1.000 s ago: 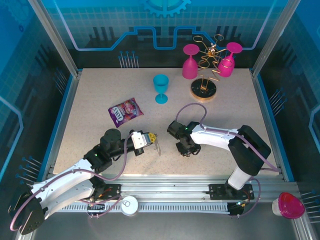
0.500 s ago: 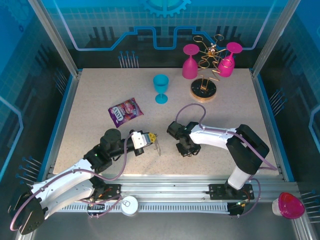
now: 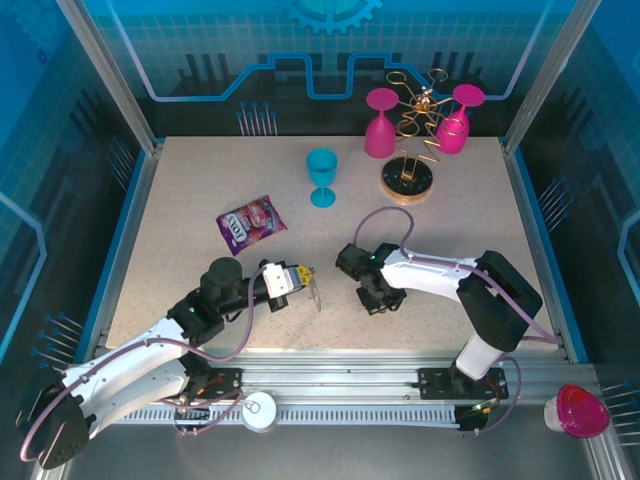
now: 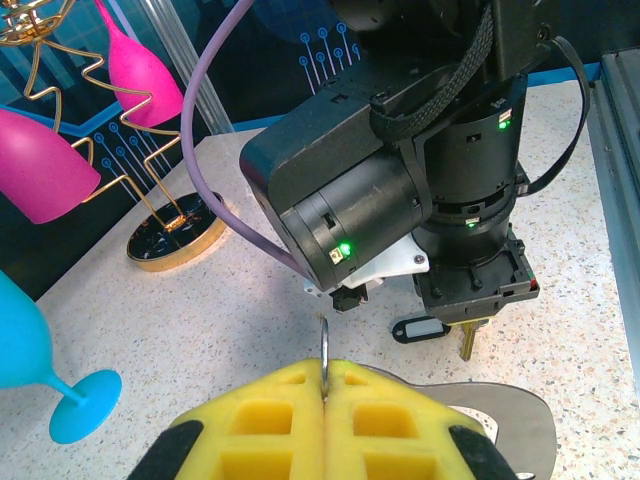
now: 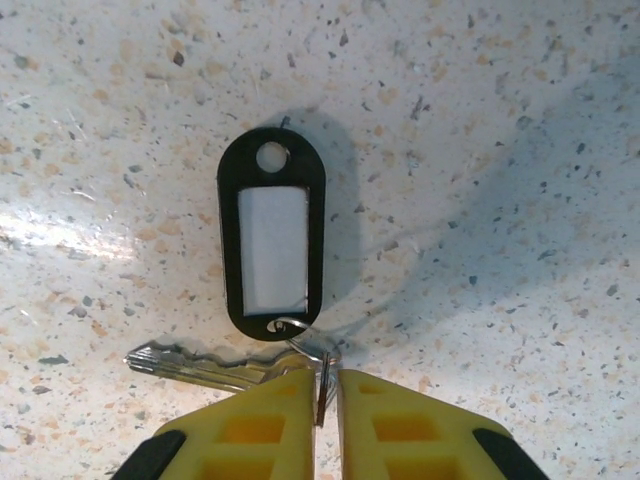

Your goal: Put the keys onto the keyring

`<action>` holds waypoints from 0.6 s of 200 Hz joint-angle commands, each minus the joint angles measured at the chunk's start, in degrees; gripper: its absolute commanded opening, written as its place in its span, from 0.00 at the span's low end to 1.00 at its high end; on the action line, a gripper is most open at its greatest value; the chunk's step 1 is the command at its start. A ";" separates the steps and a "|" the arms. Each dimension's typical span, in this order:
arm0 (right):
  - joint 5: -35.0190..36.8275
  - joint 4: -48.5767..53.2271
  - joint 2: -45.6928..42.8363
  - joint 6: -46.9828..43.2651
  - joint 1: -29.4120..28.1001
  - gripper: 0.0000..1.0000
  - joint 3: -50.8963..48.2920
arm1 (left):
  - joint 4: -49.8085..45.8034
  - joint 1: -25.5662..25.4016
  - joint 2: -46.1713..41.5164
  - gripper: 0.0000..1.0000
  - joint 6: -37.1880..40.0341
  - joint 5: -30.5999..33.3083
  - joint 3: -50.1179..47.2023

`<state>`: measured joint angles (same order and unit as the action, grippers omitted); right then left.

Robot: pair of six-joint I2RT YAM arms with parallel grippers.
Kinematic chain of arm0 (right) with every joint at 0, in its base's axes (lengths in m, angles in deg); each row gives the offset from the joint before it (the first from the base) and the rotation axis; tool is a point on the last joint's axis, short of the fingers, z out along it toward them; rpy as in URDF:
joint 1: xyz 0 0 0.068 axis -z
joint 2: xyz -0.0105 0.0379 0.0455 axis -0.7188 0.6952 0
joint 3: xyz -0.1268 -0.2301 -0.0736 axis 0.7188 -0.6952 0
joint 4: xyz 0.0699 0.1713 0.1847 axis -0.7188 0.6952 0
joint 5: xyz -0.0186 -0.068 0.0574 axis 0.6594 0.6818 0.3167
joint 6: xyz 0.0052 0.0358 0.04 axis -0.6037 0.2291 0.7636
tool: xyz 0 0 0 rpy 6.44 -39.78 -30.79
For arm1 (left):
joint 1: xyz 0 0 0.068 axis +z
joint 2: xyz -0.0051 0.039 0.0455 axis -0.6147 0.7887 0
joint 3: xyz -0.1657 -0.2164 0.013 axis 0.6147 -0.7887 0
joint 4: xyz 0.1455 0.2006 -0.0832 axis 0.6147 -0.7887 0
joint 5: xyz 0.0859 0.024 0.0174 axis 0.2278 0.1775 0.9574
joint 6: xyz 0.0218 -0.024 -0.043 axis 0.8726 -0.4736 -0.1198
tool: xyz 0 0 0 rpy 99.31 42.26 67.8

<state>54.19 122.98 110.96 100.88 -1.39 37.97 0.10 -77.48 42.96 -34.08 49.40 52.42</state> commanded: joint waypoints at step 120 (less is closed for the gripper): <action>-0.20 -0.45 1.45 0.04 -0.55 0.16 -0.09 | 0.79 -0.19 -0.60 0.00 0.56 -1.04 -0.07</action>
<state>53.97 122.50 111.49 100.83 -1.39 37.95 0.10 -77.48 42.96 -34.08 49.38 52.42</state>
